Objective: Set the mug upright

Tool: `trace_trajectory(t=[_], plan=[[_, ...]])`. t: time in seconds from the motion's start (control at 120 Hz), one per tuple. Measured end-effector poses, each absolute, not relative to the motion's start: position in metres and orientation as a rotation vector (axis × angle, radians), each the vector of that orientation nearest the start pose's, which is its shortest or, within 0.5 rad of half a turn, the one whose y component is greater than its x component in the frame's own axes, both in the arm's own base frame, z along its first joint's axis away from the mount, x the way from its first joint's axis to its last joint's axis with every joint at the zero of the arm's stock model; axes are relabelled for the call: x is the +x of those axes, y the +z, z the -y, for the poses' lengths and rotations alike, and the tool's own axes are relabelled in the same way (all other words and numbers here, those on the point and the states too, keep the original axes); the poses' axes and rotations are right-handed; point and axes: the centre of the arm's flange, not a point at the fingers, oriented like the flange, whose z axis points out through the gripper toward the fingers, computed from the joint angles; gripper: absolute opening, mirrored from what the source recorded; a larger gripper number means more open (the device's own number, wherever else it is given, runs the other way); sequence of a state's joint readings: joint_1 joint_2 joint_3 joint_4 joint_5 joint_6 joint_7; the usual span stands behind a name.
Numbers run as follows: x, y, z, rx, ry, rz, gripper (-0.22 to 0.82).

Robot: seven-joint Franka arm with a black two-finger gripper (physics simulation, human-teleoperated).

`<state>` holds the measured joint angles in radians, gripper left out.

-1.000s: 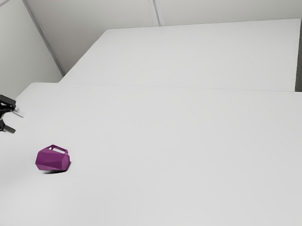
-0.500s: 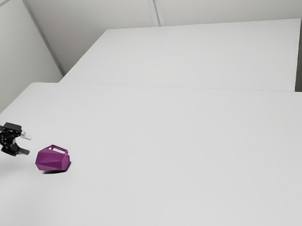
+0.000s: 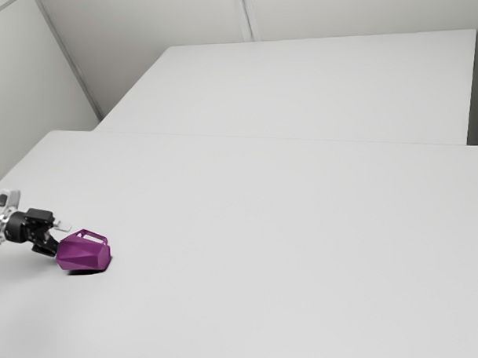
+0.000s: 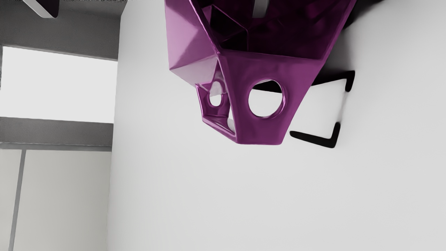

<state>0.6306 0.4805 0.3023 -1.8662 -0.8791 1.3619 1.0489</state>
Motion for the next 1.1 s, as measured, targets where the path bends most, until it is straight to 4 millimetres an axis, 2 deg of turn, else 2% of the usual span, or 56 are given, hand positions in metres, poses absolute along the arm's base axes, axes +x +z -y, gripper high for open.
trace_trajectory(t=[0.05, 0.167, 0.225, 0.383, 0.6, 0.733, 0.867, 0.942, 1.025, 1.1], plan=[[0.404, 0.258, -0.368, 1.972, 0.151, -0.190, 0.56], [0.404, 0.255, -0.362, 1.953, 0.170, -0.172, 0.24], [0.405, 0.255, -0.361, 1.951, 0.179, -0.162, 0.12], [0.408, 0.257, -0.358, 1.948, 0.197, -0.133, -0.06], [0.420, 0.271, -0.348, 1.951, 0.230, -0.075, -0.13], [0.429, 0.301, -0.337, 1.985, 0.255, -0.018, -0.15], [0.452, 0.348, -0.308, 2.114, 0.215, 0.098, -0.16], [0.467, 0.371, -0.284, 2.216, 0.163, 0.174, -0.17], [0.485, 0.391, -0.254, 2.328, 0.098, 0.260, -0.17], [0.499, 0.400, -0.232, 2.425, 0.045, 0.319, -0.17]])
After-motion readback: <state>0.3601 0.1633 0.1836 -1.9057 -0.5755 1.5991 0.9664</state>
